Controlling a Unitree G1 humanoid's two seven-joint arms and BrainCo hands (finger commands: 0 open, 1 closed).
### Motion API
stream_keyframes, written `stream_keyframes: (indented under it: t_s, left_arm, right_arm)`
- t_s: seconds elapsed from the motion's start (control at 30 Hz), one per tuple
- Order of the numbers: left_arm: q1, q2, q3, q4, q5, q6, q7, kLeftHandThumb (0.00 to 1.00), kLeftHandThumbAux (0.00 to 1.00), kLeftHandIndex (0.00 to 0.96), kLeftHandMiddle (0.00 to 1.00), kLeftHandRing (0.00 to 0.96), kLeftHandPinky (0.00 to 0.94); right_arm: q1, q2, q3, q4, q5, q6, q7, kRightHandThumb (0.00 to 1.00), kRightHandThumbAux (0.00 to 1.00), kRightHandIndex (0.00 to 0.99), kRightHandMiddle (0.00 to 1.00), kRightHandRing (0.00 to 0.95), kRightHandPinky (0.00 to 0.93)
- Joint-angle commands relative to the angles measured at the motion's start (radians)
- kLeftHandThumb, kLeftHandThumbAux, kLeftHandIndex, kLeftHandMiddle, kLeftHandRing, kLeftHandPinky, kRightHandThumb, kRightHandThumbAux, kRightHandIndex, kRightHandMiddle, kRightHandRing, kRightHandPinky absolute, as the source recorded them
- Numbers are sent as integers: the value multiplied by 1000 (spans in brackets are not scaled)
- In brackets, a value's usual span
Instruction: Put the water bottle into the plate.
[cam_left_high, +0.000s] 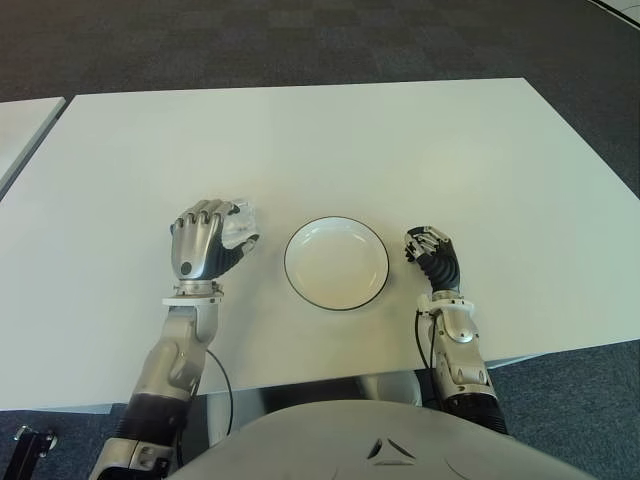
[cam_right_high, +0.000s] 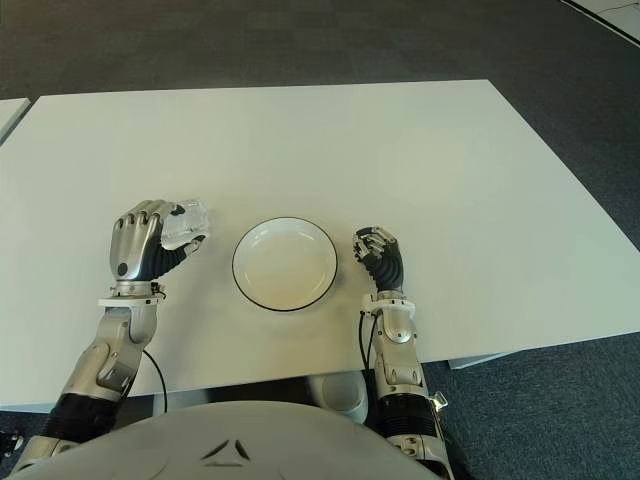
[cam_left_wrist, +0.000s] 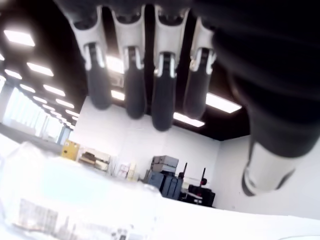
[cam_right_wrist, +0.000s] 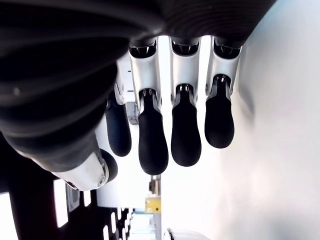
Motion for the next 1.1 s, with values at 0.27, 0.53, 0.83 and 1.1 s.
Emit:
stream_keyframes:
  t_s: [0.27,0.53,0.83,1.1]
  left_arm:
    - [-196,65,-42,296,8,61,104,597,435,10,10,11,14]
    - [-294,69,-88,437,-27,186,-40,605,249,0,0,0,0]
    - [-425,79,-149,701,-75,154,-3,612,152,0,0,0,0]
    - [-458,84,-196,780,-104,122,13,595,127,0,0,0,0]
  right_arm:
    - [17,4,8,15,0,57,3,704,730,437,663,652,644]
    - [17,6,8,7,1,69,2,704,730,437,657,650,648]
    - [20,6,8,6,1,64,4,704,730,437,663,654,648]
    - [24,6,9,3,0,58,5,705,730,437,658,648,646]
